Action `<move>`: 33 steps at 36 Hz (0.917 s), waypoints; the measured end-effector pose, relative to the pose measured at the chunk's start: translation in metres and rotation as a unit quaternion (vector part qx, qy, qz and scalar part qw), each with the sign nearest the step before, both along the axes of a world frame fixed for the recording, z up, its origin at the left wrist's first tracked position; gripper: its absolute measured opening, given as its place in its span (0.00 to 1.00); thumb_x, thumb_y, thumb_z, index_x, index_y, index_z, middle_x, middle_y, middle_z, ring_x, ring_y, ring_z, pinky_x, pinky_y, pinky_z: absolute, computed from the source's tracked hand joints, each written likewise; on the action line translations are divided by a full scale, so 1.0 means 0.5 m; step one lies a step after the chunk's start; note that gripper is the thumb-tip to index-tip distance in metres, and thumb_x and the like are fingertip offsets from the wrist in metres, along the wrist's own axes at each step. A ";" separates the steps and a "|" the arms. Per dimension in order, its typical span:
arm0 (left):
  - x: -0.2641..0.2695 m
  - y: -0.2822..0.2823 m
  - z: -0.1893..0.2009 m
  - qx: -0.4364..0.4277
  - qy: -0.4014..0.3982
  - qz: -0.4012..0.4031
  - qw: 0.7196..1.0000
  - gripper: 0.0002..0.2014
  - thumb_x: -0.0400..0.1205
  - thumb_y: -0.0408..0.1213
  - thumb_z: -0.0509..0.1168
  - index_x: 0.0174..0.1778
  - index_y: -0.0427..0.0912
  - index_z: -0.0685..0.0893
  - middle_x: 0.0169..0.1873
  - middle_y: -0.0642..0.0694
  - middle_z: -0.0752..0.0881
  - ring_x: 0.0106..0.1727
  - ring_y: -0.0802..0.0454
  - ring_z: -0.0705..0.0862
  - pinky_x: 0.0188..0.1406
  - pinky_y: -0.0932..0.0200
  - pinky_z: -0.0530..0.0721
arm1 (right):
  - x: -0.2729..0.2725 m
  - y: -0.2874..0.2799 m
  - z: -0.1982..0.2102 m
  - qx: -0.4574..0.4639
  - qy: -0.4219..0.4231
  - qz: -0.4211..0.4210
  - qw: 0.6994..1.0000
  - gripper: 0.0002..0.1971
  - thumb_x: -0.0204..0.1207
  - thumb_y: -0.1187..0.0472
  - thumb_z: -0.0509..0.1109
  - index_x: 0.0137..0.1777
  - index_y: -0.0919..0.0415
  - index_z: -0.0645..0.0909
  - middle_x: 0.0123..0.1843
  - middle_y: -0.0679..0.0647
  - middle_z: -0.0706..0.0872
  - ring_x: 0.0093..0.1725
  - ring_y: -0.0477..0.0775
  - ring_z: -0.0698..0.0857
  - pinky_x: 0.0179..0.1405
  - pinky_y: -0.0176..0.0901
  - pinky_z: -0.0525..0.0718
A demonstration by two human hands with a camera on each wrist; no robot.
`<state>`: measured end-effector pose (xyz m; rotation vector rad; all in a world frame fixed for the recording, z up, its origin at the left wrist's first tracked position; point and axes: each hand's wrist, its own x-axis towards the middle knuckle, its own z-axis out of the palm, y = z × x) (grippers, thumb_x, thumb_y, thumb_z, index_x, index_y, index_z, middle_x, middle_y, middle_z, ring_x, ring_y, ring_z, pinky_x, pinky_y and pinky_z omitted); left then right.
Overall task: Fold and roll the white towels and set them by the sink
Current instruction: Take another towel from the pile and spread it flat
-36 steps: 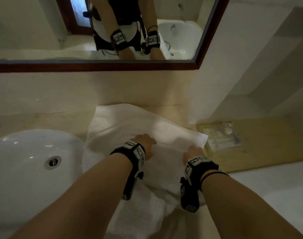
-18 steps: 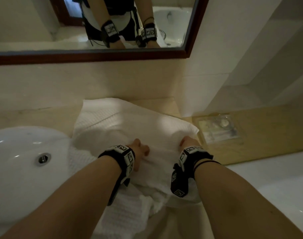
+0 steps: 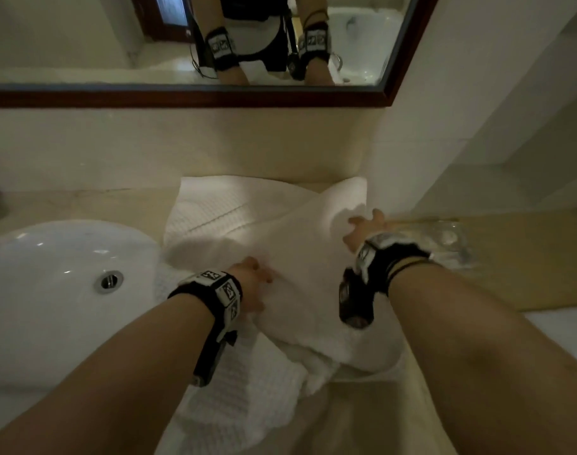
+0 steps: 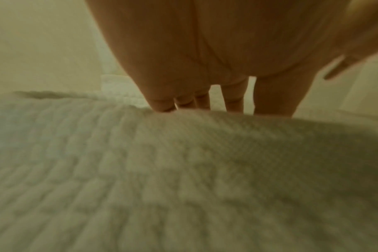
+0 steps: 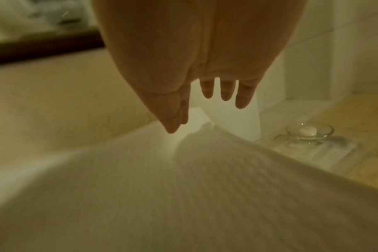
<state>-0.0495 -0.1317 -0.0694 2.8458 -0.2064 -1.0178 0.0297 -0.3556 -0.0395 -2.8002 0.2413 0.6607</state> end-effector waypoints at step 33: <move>-0.508 0.073 -0.049 -0.023 -0.066 0.170 0.983 0.46 0.74 0.51 0.70 0.82 0.51 0.49 0.81 0.43 0.45 0.82 0.42 0.49 0.78 0.48 0.63 | -0.561 0.182 -0.039 0.031 -0.003 0.097 0.995 0.21 0.76 0.43 0.63 0.62 0.55 0.81 0.61 0.57 0.85 0.61 0.60 0.83 0.55 0.47 0.78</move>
